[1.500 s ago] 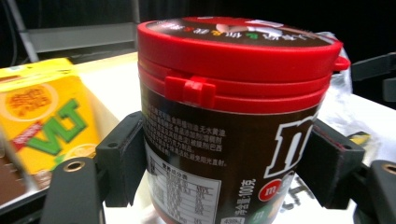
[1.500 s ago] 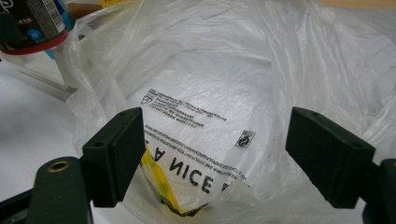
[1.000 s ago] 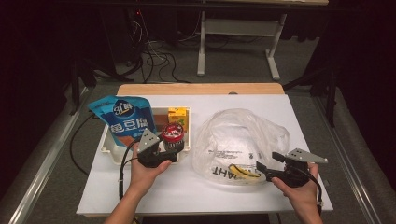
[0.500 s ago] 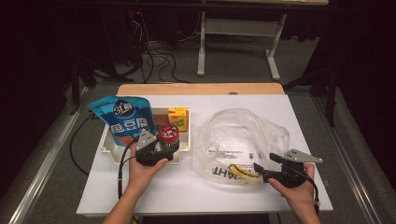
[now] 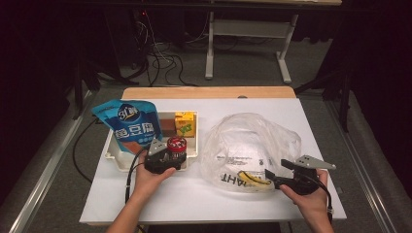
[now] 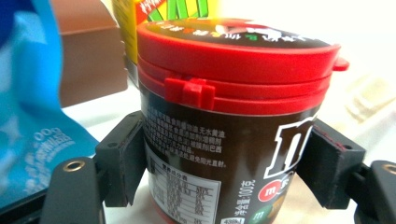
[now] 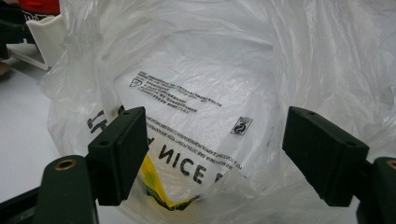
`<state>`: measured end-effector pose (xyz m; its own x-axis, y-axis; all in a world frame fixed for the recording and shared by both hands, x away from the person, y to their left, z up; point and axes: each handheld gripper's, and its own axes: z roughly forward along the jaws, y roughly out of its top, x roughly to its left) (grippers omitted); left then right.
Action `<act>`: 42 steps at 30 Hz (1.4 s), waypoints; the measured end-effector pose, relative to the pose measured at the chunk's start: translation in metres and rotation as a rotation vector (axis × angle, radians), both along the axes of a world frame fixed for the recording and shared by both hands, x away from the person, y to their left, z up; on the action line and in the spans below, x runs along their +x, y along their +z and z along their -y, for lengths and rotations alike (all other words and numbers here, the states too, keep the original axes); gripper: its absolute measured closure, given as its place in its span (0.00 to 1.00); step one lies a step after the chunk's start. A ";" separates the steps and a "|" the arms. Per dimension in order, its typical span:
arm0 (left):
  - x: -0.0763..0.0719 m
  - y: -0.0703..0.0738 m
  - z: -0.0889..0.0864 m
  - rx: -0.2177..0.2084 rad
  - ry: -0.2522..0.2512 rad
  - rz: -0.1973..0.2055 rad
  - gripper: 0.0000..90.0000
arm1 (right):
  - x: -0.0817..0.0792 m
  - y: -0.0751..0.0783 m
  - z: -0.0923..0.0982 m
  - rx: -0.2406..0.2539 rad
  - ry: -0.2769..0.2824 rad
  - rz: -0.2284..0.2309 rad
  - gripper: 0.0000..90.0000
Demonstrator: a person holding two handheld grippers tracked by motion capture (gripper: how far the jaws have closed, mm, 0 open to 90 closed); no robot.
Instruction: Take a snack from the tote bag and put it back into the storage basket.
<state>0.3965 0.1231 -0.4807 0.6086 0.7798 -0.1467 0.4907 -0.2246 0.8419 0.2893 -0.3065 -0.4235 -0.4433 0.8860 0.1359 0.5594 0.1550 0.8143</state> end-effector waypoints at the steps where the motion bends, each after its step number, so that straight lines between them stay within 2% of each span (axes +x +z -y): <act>1: 0.000 -0.001 0.001 0.004 -0.001 -0.003 0.28 | 0.000 0.000 0.000 -0.001 0.000 0.000 0.25; 14: -0.001 -0.002 0.003 0.023 0.001 -0.013 0.28 | 0.001 -0.002 0.002 -0.003 -0.008 -0.004 0.26; 19: -0.003 -0.001 0.003 0.053 -0.005 -0.018 0.28 | 0.001 -0.002 0.001 -0.007 -0.008 -0.003 0.26; 22: -0.004 0.000 0.004 0.069 0.016 -0.033 0.26 | 0.000 -0.002 0.001 -0.008 -0.004 -0.001 0.26; 26: -0.009 0.006 0.000 0.040 0.025 -0.067 0.21 | 0.001 -0.002 0.001 -0.010 -0.001 0.000 0.26; 31: -0.020 0.020 -0.011 0.014 0.061 -0.058 0.21 | 0.000 -0.001 0.004 -0.005 -0.006 0.003 0.26; 33: -0.024 0.024 -0.013 0.024 0.064 -0.054 0.24 | 0.000 0.000 0.005 -0.002 -0.007 0.009 0.26; 35: -0.030 0.027 -0.016 0.006 0.057 -0.057 0.32 | 0.000 -0.001 0.005 -0.003 -0.005 0.007 0.26; 37: -0.034 0.030 -0.019 -0.008 0.056 -0.060 0.44 | 0.000 -0.002 0.004 -0.002 -0.005 0.002 0.26; 39: -0.037 0.033 -0.025 -0.045 0.058 -0.079 0.56 | 0.001 -0.002 0.003 -0.006 -0.002 0.001 0.26; 42: -0.040 0.033 -0.031 -0.068 0.087 -0.092 0.77 | 0.000 -0.002 0.002 -0.005 0.001 0.004 0.26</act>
